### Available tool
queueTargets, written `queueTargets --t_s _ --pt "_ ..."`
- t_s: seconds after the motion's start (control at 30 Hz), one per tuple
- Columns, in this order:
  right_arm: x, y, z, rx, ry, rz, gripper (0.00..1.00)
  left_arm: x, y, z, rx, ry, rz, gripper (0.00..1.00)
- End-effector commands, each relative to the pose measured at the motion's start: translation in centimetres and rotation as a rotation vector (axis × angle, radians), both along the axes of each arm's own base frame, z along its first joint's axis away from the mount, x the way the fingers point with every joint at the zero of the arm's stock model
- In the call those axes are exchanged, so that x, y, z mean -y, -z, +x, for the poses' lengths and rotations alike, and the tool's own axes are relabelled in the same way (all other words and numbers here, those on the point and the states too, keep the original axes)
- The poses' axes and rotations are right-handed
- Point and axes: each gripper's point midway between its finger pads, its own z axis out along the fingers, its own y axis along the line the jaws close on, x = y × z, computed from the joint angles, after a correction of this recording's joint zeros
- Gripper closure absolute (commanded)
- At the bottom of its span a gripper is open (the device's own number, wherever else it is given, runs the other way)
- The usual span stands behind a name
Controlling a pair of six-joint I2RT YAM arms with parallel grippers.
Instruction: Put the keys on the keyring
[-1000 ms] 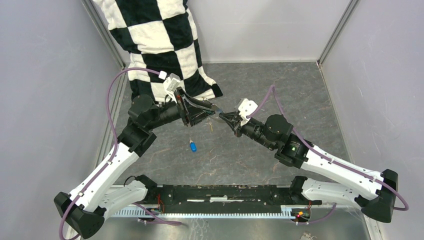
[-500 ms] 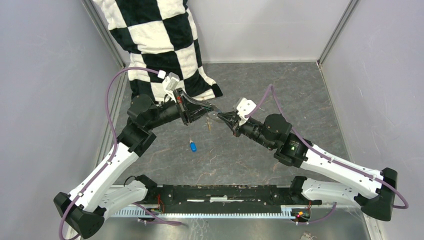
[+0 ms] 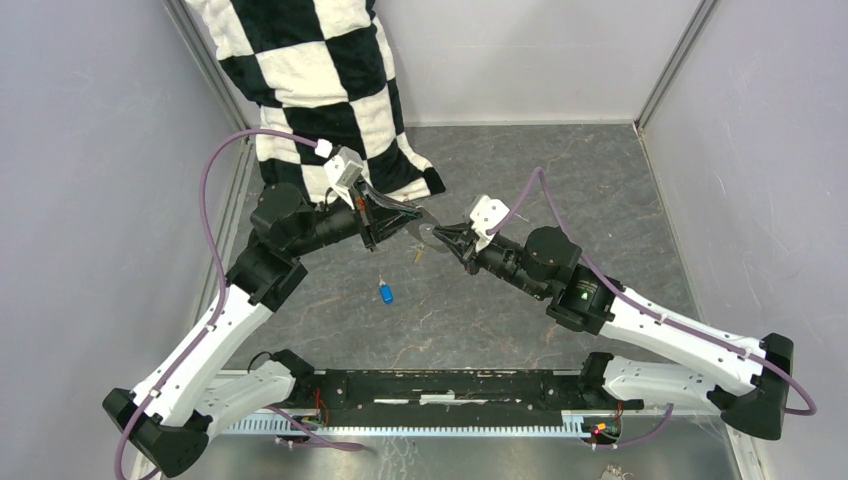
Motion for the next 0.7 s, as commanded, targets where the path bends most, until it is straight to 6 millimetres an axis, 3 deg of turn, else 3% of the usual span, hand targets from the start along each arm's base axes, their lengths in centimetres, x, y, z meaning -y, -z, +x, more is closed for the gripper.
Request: queueTargets --t_s 0.0,0.17,0.33,0.57,0.67 --pt "-0.9 -3.9 -1.7 0.033 -0.087 0.086 0.88 -1.3 -0.5 1.9 0.234 -0.085 0.151 0.98" --pt "-2.2 -4.1 -3.5 -0.004 -0.204 0.093 0.69 -1.9 0.6 2.5 0.376 -0.086 0.269 0.98" --pt "-3.0 -4.3 -5.3 -0.048 -0.308 0.087 0.55 -1.9 2.1 1.6 0.477 -0.001 0.360 0.98" --pt "-1.7 -5.2 -7.2 -0.051 -0.368 0.080 0.45 -1.7 2.3 -2.8 0.615 0.206 0.359 0.98" --pt "-1.3 -4.3 -8.4 -0.054 -0.420 0.053 0.42 -1.6 2.3 -4.3 0.631 0.268 0.342 0.98"
